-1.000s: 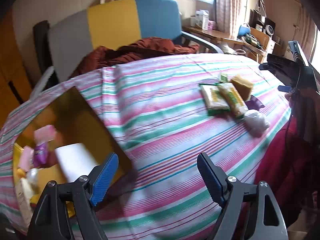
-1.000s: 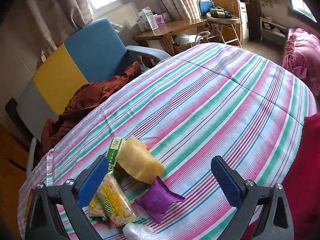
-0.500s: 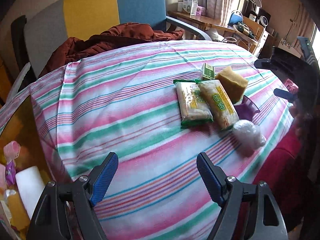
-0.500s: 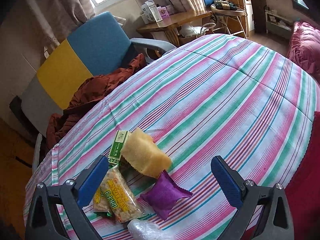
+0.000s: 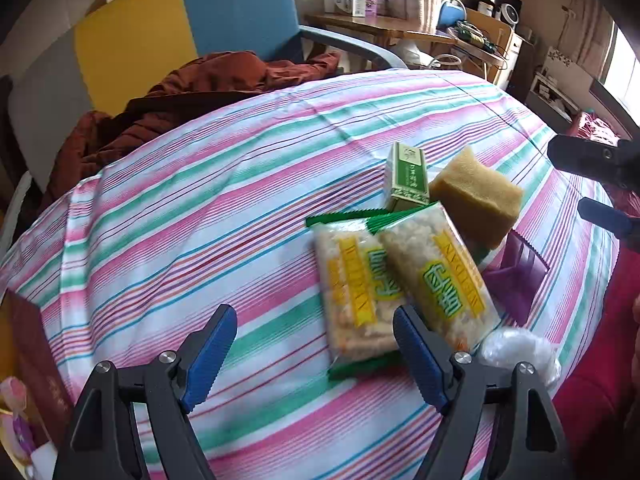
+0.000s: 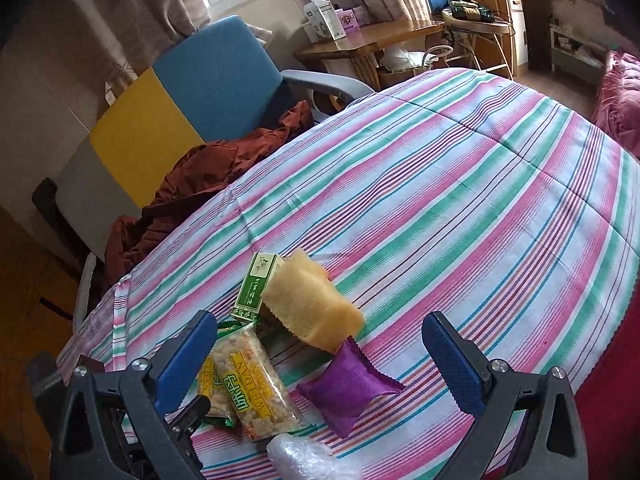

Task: Organize objects
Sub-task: 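Move the left tool to a WEIDAN snack bar and the right tool to the purple packet, then grasp the WEIDAN snack bar with the left tool while the right tool grasps the purple packet, then lift the snack bar and purple packet and carry both toward the gold tray, then lower the snack bar and purple packet into the tray and open both tools, then withdraw both tools from the gold tray, then move both tools toward the green box, brown soap and snack bar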

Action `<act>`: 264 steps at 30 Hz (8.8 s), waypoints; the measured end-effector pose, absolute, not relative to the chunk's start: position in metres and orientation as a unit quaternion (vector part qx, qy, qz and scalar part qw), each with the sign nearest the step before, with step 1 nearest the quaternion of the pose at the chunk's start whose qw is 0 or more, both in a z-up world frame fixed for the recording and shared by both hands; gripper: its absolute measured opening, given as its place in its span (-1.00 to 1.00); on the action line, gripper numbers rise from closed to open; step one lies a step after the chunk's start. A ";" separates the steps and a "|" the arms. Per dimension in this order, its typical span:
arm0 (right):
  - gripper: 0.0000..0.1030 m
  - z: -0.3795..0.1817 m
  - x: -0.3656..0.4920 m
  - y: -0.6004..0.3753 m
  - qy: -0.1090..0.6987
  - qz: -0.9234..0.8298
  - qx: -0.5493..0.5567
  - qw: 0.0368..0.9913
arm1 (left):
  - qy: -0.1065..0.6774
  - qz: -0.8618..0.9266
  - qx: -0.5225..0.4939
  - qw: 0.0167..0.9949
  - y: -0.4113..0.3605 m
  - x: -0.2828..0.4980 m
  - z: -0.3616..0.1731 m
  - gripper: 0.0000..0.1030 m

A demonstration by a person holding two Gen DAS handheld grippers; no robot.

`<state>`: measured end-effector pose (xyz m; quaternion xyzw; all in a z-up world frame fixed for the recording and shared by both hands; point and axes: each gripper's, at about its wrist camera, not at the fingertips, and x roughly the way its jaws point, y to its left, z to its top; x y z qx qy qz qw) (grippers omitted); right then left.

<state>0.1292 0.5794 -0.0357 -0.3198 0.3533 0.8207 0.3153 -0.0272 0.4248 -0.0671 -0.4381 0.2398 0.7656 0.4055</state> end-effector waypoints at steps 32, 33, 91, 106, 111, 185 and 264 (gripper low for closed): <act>1.00 -0.050 0.128 0.590 0.361 0.785 -0.366 0.345 | 0.173 0.772 -0.453 0.411 0.338 -0.016 -0.091 -0.33; 1.00 -0.050 0.128 0.590 0.359 0.784 -0.369 0.348 | 0.172 0.772 -0.452 0.411 0.333 -0.014 -0.091 -0.34; -0.18 -0.002 0.064 0.386 0.167 0.889 -0.393 0.166 | 0.052 0.789 -0.435 0.432 0.200 0.004 -0.014 -0.47; -0.17 -0.018 0.080 0.392 0.187 0.883 -0.402 0.157 | 0.206 0.778 -0.453 0.383 0.276 0.008 -0.072 0.15; -0.17 -0.023 0.080 0.394 0.188 0.880 -0.407 0.157 | 0.238 0.797 -0.406 0.379 0.272 0.014 -0.077 -0.09; 0.71 -0.006 -0.024 0.170 -0.033 0.914 -0.405 0.001 | -0.048 0.880 -0.433 0.188 0.014 -0.066 -0.015 0.08; 0.99 -0.031 0.141 0.579 0.359 0.805 -0.312 0.354 | 0.180 0.775 -0.447 0.409 0.286 0.007 -0.041 0.09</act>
